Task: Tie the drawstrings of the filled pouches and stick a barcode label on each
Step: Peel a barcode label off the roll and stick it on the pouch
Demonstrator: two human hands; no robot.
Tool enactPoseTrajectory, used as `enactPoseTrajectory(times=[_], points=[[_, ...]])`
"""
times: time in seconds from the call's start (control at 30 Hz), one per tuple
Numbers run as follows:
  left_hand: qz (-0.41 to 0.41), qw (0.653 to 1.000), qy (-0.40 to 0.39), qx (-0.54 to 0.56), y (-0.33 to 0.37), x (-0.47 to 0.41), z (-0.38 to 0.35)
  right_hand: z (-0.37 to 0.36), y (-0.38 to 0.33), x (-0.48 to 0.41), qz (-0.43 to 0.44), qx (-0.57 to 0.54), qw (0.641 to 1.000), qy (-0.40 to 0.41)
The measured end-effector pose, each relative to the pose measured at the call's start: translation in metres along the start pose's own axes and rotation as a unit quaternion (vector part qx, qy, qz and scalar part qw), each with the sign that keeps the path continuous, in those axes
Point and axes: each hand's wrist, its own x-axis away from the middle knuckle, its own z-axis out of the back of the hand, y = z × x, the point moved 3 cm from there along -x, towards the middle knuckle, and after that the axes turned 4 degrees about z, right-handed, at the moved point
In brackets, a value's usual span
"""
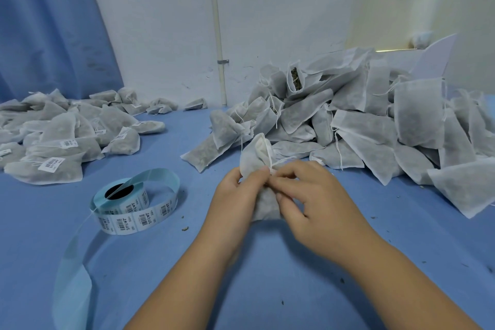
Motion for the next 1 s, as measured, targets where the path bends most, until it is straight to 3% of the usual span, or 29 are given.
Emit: enactPoseTrajectory(times=[0.1,0.23,0.37,0.8,1.0], points=[[-0.003,1.000,0.008,0.008,-0.002,-0.001,0.003,0.001,-0.001,0.001,-0.030,-0.076,0.996,0.040],[-0.005,1.000,-0.006,0.016,-0.001,0.000,0.002,0.008,0.013,0.001,-0.207,-0.195,0.948,0.143],[-0.007,0.999,-0.029,-0.016,-0.001,0.002,-0.003,0.002,0.021,0.003,-0.329,-0.376,0.864,0.064],[-0.027,0.999,0.018,-0.022,0.001,0.002,0.000,0.002,0.014,0.004,-0.297,-0.399,0.866,0.052],[-0.049,0.998,0.048,-0.017,0.003,0.001,0.002,-0.003,0.008,0.005,-0.293,-0.471,0.832,-0.004]])
